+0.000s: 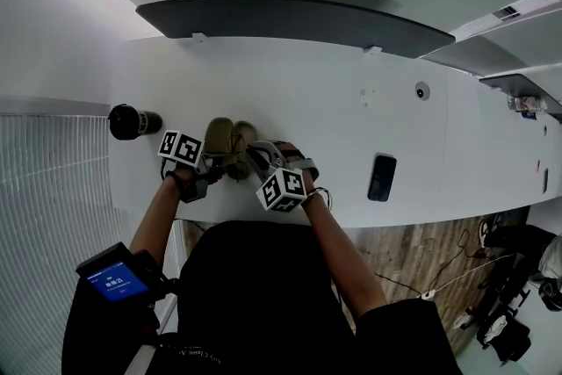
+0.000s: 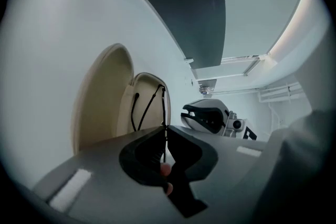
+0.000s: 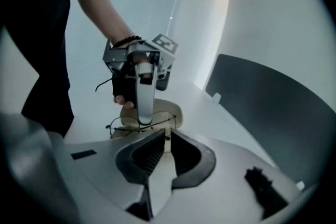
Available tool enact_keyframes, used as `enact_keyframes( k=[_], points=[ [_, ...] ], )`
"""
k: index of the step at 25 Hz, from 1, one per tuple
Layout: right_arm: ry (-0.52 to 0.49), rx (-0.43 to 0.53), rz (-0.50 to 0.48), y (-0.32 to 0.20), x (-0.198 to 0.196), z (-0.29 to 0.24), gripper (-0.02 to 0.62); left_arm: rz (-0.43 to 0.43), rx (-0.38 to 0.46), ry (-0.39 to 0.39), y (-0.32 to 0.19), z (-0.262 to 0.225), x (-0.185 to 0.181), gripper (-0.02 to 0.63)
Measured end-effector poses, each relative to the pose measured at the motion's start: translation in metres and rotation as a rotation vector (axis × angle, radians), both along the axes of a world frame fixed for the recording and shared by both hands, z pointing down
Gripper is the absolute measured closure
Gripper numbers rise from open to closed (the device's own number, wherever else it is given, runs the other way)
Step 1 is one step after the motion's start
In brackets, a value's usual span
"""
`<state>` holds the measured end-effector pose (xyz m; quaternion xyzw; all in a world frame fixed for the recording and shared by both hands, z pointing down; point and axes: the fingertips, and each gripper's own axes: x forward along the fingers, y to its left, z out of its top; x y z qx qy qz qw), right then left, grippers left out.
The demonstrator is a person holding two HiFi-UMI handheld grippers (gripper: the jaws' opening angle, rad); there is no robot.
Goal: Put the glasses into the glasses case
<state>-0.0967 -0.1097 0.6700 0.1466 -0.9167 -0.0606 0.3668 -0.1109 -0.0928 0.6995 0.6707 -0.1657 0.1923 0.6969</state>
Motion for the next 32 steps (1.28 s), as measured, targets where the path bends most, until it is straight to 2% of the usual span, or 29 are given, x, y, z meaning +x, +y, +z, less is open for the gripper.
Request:
enact_keyframes(
  k=[3, 5, 8, 11, 17, 19, 22, 25, 28, 32],
  points=[
    [-0.049, -0.063, 0.128, 0.001, 0.012, 0.000, 0.555, 0.013, -0.026, 0.006, -0.003, 0.006, 0.007, 0.583],
    [-0.023, -0.091, 0.181, 0.005, 0.019, 0.008, 0.555, 0.014, -0.043, -0.022, -0.006, 0.013, 0.007, 0.583],
    [0.031, -0.112, 0.225, 0.012, 0.023, 0.019, 0.555, 0.013, -0.061, -0.091, -0.007, 0.025, 0.005, 0.581],
    [0.016, -0.143, 0.252, 0.018, 0.019, 0.018, 0.555, 0.001, -0.080, -0.128, -0.005, 0.036, 0.005, 0.580],
    [-0.003, -0.152, 0.285, 0.016, 0.020, 0.014, 0.555, -0.068, -0.090, -0.096, -0.007, 0.031, 0.006, 0.573],
    [-0.014, -0.166, 0.306, 0.014, 0.024, 0.013, 0.555, -0.094, -0.085, -0.068, -0.006, 0.022, 0.005, 0.526],
    [-0.025, -0.191, 0.326, 0.013, 0.026, 0.012, 0.555, -0.138, -0.086, -0.010, -0.004, 0.008, 0.003, 0.512],
    [-0.035, -0.212, 0.334, 0.014, 0.024, 0.010, 0.555, -0.136, -0.069, 0.009, 0.000, -0.002, 0.000, 0.505],
    [-0.040, -0.223, 0.340, 0.016, 0.023, 0.011, 0.555, -0.142, -0.036, -0.009, 0.002, -0.010, -0.010, 0.506],
    [-0.081, -0.276, 0.400, 0.014, 0.030, 0.015, 0.555, -0.260, 0.079, -0.071, -0.012, -0.030, -0.046, 0.531]
  ],
)
